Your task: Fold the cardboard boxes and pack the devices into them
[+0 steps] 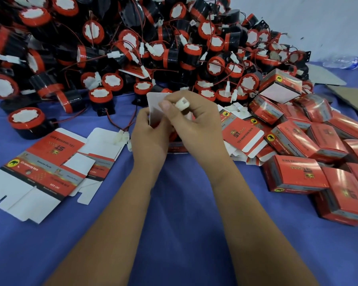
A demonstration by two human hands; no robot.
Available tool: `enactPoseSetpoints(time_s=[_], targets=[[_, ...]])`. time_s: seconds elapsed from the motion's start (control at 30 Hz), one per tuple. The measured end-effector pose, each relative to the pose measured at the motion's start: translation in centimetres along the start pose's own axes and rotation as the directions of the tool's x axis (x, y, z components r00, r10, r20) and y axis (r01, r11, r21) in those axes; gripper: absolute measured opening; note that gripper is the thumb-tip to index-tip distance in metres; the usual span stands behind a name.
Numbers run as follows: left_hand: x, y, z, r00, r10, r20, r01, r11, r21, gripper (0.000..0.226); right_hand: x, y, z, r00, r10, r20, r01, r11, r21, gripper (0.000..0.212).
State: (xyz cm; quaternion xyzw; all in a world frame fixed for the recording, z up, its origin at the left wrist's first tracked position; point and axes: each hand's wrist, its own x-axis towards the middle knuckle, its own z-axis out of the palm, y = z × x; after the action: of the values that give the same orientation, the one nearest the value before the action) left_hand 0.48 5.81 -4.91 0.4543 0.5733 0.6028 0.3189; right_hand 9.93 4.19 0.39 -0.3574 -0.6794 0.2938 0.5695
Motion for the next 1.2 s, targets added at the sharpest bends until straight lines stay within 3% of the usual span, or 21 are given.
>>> enactPoseSetpoints(time_s=[0.13,0.27,0.37,0.53,0.63,0.77,0.87,1.03,1.2], targets=[[-0.1,0.1,-0.2,0.985,0.006,0.172,-0.006,1.000,-0.004,0.032,-0.2,0.7,-0.1,0.998,0.064,-0.029,-0.065,0.998,-0.010,0.013],[0.0,0.0,-0.1,0.994,0.008,0.113,-0.011,1.000,0.029,0.048,-0.1,1.1,-0.8,0.979,0.191,-0.069,-0.179,0.971,0.161,0.028],[0.1,0.2,-0.5,0.997,-0.056,0.048,0.059,0.996,-0.062,0.050,0.1,2.1,-0.8,0.976,0.170,-0.138,-0.178,0.983,-0.050,0.014],[0.3,0.2,-0.8,0.992,-0.067,0.105,0.073,0.995,-0.061,0.041,0.3,2.9,-0.7,0.970,0.199,-0.142,-0.211,0.975,-0.075,0.028],[0.3,0.2,-1.0,0.992,-0.046,0.117,0.054,0.996,-0.073,0.040,0.2,3.3,-0.6,0.978,0.128,-0.163,-0.158,0.970,-0.184,0.034],[0.3,0.2,-0.8,0.994,-0.034,0.107,0.043,0.995,-0.088,0.039,-0.1,4.5,-0.9,0.987,-0.070,-0.147,-0.020,0.845,-0.535,0.023],[0.3,0.2,-0.5,0.996,-0.026,0.086,0.035,0.994,-0.105,0.045,-0.3,5.0,-0.8,0.979,-0.170,-0.112,0.055,0.750,-0.659,0.016],[0.3,0.1,-0.5,0.998,-0.009,0.064,0.014,0.996,-0.088,0.046,-0.3,5.4,-1.0,0.981,-0.101,-0.163,-0.015,0.809,-0.588,0.012],[0.5,-0.2,-0.6,0.996,-0.017,0.091,0.024,0.997,-0.077,0.047,-0.4,4.5,-0.6,0.983,0.090,-0.158,-0.138,0.933,-0.332,0.034]])
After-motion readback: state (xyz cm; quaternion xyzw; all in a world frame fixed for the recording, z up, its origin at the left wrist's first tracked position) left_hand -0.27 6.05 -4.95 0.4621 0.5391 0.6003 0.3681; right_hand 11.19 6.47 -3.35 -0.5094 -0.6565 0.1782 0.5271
